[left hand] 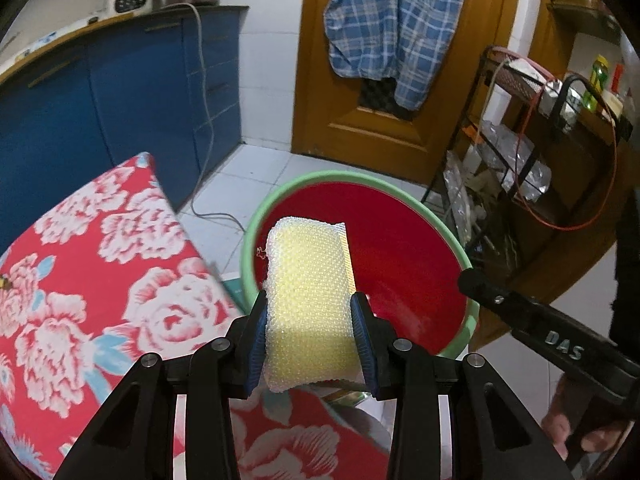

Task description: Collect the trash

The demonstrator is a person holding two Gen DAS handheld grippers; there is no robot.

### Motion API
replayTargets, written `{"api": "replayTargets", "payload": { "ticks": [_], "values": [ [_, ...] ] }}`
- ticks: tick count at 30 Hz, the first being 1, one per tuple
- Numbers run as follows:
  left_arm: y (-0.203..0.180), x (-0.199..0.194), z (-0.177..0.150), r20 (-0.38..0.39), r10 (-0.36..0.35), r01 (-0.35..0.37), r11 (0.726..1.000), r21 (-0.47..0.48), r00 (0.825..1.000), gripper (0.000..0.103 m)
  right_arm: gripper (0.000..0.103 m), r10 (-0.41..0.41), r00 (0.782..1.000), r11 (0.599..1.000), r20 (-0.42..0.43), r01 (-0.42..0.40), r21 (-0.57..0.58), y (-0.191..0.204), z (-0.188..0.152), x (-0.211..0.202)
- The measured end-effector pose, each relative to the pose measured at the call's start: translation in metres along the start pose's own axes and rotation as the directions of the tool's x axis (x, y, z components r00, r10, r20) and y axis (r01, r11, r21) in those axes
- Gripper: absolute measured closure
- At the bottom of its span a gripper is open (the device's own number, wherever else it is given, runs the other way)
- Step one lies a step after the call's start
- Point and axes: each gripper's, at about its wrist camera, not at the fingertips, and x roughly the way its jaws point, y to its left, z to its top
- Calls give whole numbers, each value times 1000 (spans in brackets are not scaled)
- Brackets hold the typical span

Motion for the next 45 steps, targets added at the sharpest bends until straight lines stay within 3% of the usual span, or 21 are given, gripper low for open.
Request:
{"api": "replayTargets", "payload": {
  "ticks": [4,6,7,14,21,31,45],
  "values": [
    [-4,10,1,-12,-5,6,1000,6,1000,55,65,1,1000,1000,10,-1,5,-2,0,-5],
    [-5,13,1,-15,5,-5,1000,-2,1000,44,63,-6,1000,1000,18,6,0,-2,-1,-9],
    [-5,13,0,-14,6,-6,1000,-5,1000,43,63,-9,1000,1000,21,9,-3,-2,0,-10],
    [4,9,-3,-20,12,-13,999,-39,1000,42,57,-8,999,999,31,9,-38,5,-1,-18],
    [18,-10,-9,-7,30,-30,996,-78,1000,40,45,8,1000,997,16,-7,-73,21,-9,-21],
    [39,-45,-22,25,76,-71,987,-144,997,34,43,39,999,992,4,-38,-122,42,-21,-31],
    [76,-102,-53,72,200,-177,953,-246,977,31,43,102,994,967,-33,-107,-231,88,-49,-44]
  ]
}}
